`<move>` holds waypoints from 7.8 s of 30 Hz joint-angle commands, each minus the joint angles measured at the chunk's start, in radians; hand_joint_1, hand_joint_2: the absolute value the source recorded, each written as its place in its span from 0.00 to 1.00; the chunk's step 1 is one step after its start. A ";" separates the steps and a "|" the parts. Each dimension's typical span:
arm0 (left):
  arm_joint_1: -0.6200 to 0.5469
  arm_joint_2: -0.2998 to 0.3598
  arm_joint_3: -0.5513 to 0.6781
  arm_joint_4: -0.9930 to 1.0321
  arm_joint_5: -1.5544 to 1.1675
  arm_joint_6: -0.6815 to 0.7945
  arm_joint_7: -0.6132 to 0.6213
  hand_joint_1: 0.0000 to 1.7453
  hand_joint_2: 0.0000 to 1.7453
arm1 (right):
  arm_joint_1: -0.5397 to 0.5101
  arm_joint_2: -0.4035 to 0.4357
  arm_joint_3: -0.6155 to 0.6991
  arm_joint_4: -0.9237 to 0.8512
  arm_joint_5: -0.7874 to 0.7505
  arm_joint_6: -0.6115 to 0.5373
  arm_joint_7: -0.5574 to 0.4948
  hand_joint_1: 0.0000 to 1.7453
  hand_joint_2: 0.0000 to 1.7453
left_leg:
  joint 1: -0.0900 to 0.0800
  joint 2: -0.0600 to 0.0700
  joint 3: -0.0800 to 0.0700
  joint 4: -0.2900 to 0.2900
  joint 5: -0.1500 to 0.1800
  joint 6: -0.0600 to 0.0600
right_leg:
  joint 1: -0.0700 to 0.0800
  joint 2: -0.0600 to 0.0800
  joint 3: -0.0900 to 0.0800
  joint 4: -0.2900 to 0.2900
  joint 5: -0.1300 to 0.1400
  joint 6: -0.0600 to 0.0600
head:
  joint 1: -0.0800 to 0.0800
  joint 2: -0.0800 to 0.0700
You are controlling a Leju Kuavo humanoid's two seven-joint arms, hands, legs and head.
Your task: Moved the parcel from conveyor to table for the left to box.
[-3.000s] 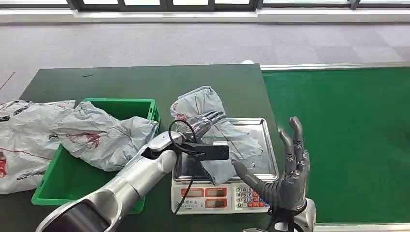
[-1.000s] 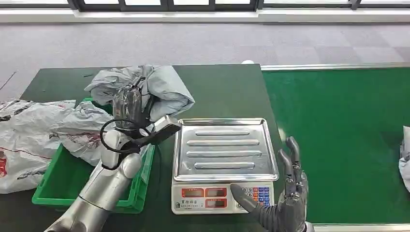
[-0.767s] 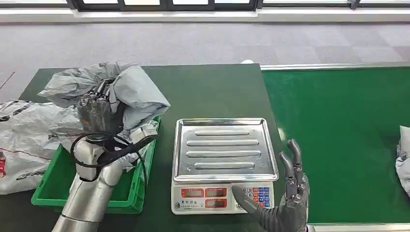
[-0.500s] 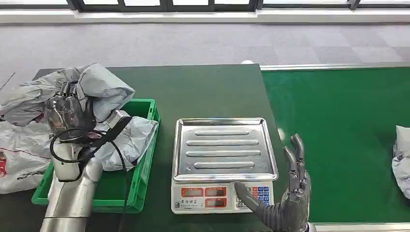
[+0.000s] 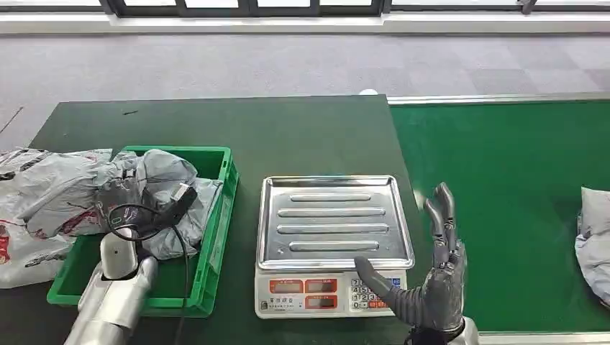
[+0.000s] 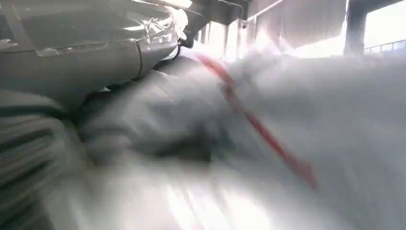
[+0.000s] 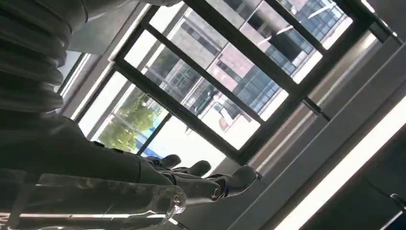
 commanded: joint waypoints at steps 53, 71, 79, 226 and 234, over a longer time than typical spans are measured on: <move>0.408 -0.117 -0.100 -0.758 1.338 0.005 -0.726 0.00 0.00 | -0.280 -0.391 -0.622 0.920 0.604 0.634 0.649 0.00 1.00 | -0.002 -0.006 -0.004 -0.001 -0.007 0.007 | -0.002 -0.006 0.007 -0.004 -0.005 0.006 | 0.000 0.000; 0.376 -0.126 -0.073 -0.748 1.321 0.013 -0.703 0.00 0.00 | -0.293 -0.442 -0.669 1.003 0.561 0.711 0.630 0.00 1.00 | -0.003 -0.002 -0.003 -0.001 -0.008 0.008 | -0.002 -0.002 0.007 -0.004 -0.005 0.006 | 0.000 0.000; 0.381 -0.128 -0.075 -0.745 1.299 0.011 -0.680 0.00 0.00 | -0.453 -0.380 -0.597 1.282 0.462 0.749 0.551 0.00 1.00 | -0.001 0.004 -0.002 -0.002 -0.008 0.007 | -0.001 0.004 0.008 -0.007 -0.002 0.006 | 0.000 0.000; 0.418 -0.135 -0.109 -0.743 1.428 -0.036 -0.717 0.00 0.00 | -0.756 -0.007 0.331 0.596 0.076 0.588 0.443 0.00 1.00 | 0.001 -0.004 -0.002 0.000 0.003 0.001 | 0.001 -0.004 0.000 -0.001 0.002 0.002 | 0.000 0.000; 0.465 -0.134 -0.105 -0.786 1.490 -0.108 -0.723 0.00 0.00 | -0.679 -0.061 0.281 0.473 0.075 0.591 0.436 0.00 1.00 | 0.001 -0.005 -0.001 0.000 0.002 0.001 | 0.001 -0.004 0.001 -0.001 0.001 0.002 | 0.000 0.000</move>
